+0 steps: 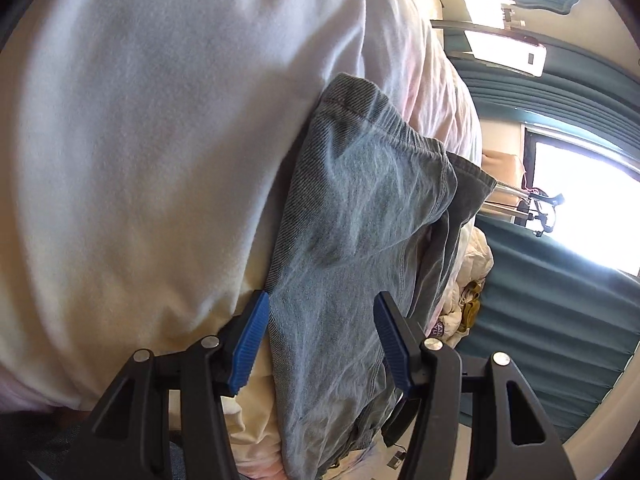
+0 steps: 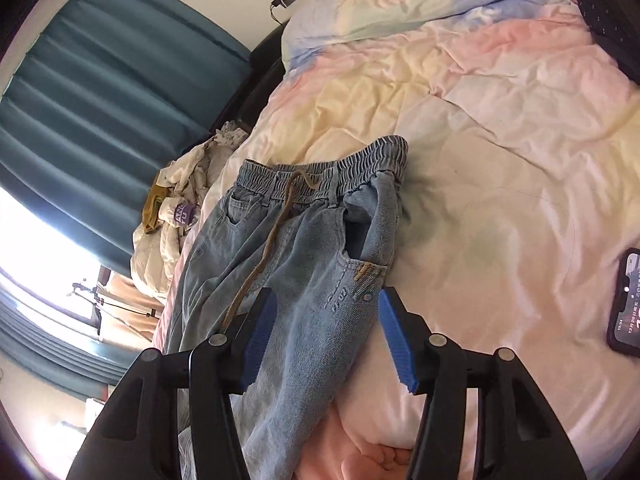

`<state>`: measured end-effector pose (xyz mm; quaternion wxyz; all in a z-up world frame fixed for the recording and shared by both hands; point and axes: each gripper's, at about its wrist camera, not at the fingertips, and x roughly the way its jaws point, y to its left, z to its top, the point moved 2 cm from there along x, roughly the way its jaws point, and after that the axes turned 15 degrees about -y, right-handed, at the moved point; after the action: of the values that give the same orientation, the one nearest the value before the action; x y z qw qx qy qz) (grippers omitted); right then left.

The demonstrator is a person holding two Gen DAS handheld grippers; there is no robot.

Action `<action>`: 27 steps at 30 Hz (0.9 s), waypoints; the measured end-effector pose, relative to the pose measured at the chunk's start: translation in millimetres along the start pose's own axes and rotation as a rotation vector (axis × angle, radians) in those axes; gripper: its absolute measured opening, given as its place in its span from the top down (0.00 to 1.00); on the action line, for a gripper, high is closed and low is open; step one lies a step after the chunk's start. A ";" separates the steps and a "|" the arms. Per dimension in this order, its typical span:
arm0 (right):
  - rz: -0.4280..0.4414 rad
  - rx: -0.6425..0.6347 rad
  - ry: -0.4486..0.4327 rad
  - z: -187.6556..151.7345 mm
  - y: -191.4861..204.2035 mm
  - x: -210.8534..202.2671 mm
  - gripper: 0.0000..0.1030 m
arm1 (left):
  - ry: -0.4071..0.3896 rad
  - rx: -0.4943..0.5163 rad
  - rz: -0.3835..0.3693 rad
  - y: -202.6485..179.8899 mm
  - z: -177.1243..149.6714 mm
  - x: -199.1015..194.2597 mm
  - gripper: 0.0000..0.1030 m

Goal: Fold clothes

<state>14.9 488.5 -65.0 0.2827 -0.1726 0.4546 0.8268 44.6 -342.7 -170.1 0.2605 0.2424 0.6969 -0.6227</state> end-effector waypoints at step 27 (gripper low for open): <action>-0.168 0.119 0.064 14.3 -18.3 96.1 0.48 | 0.066 -0.055 -0.124 6.6 14.2 12.6 0.46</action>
<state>-49.1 538.4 -121.5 0.3464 -0.2192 0.4957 0.7657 40.3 -356.0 -184.6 0.2046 0.2119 0.7356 -0.6100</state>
